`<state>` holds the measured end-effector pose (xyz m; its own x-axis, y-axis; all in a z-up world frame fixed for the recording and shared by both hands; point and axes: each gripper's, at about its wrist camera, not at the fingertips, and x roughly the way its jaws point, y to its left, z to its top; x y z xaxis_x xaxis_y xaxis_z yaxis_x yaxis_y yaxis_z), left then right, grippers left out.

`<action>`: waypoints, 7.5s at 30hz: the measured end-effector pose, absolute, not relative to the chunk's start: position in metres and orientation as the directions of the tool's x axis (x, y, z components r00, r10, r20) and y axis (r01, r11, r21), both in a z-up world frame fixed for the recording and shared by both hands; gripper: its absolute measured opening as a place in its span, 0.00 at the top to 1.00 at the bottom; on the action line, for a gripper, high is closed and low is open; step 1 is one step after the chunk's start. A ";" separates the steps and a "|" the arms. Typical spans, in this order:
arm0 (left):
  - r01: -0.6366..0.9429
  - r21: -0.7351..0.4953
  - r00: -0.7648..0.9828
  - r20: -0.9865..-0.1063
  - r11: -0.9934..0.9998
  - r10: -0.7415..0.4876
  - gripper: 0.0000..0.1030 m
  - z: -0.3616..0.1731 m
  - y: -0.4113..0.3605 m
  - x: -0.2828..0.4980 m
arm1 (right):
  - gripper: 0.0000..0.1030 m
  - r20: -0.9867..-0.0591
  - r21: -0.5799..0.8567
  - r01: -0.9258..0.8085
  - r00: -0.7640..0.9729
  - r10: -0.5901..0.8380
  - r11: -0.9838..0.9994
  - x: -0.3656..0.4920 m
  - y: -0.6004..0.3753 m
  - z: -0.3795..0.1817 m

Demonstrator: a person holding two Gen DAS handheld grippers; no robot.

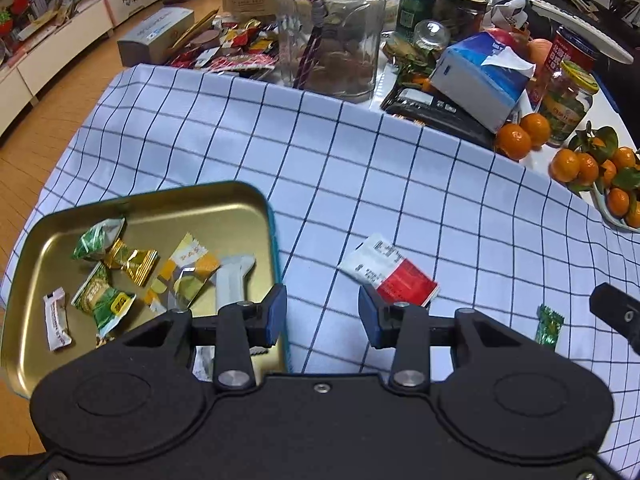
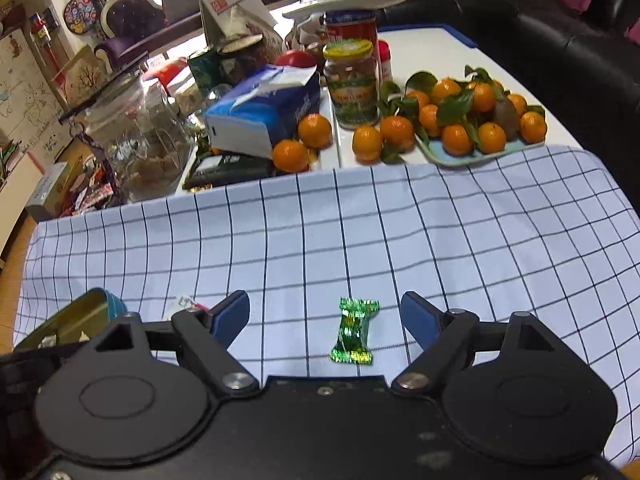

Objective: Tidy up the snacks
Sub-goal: 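Grasp the red-and-white packet with the left tool while the right tool approaches the green candy, then grasp the green wrapped candy with the right tool while the left tool holds the red packet, then carry the red-and-white packet and green candy over the gold tray with both tools, then open the left tool to drop the red packet while the right tool releases the green candy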

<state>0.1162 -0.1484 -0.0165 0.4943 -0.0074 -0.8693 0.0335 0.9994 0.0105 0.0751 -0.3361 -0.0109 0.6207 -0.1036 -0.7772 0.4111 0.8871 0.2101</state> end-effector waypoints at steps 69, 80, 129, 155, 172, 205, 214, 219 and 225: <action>-0.002 -0.069 0.368 -0.928 0.998 -0.063 0.49 -0.072 -0.200 0.141 | 0.16 -0.744 0.391 0.499 0.666 -0.053 0.773 0.065 -0.387 0.015; 0.197 0.038 0.354 -0.935 0.980 -0.035 0.46 -0.073 -0.216 0.139 | 0.16 -0.768 0.362 0.507 0.638 -0.058 0.782 0.068 -0.388 0.007; 0.213 -0.037 0.385 -0.915 0.976 -0.118 0.59 -0.041 -0.183 0.118 | 0.71 -0.875 0.158 0.506 0.470 -0.117 0.848 0.102 -0.348 -0.063; 0.010 0.047 0.550 -0.835 0.999 0.034 0.59 0.013 -0.044 0.081 | 0.71 -0.697 0.283 0.256 0.717 0.015 0.924 0.050 -0.224 0.008; -0.168 0.038 0.520 -0.845 0.985 0.122 0.59 0.029 0.066 0.120 | 0.72 -0.655 0.228 -0.059 0.730 0.197 0.972 0.039 -0.120 0.020; -0.279 -0.047 0.470 -0.878 0.959 0.094 0.59 0.026 0.110 0.131 | 0.72 -0.709 0.239 -0.094 0.663 0.240 0.967 0.077 -0.080 0.053; -0.284 -0.053 0.476 -0.874 0.957 0.093 0.59 0.028 0.111 0.128 | 0.72 -0.694 0.205 -0.129 0.680 0.237 0.970 0.060 -0.059 0.066; -0.275 -0.032 0.473 -0.875 0.961 0.106 0.59 0.026 0.108 0.129 | 0.72 -0.751 0.323 -0.030 0.600 0.276 0.946 0.051 -0.075 0.037; -0.282 -0.040 0.434 -0.896 0.959 0.090 0.59 0.019 0.104 0.136 | 0.72 -0.752 0.314 -0.066 0.591 0.291 0.947 0.056 -0.076 0.028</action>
